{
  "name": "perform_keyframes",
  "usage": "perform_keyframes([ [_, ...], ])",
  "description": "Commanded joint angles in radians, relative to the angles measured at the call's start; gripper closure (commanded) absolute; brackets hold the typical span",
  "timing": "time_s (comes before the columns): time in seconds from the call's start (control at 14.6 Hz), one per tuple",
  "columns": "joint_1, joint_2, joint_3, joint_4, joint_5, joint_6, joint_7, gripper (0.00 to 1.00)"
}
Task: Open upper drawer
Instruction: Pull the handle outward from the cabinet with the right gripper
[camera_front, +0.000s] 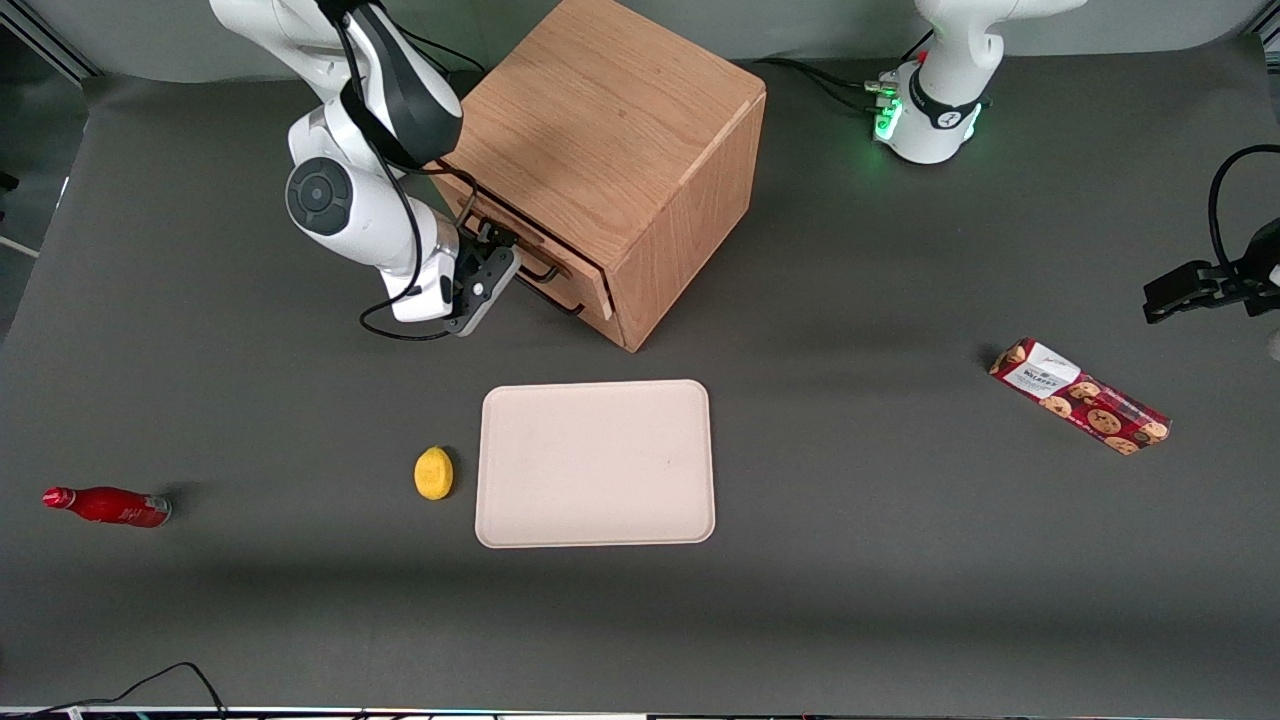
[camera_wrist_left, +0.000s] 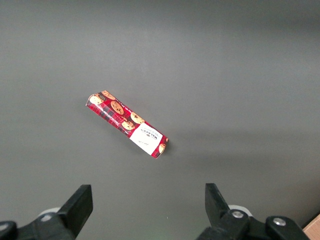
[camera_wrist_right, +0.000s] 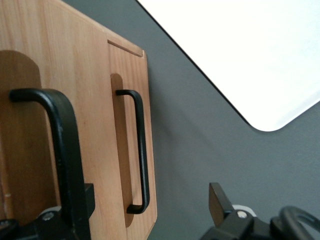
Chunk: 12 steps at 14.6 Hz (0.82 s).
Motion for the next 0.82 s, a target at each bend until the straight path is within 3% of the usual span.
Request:
perform_keyframes([
  [0.0,-0.008,0.025,-0.025,-0.004,-0.043,0.045,-0.018,0.00],
  [0.75,-0.008,0.115,-0.144,0.078,-0.180,0.056,-0.022,0.00],
])
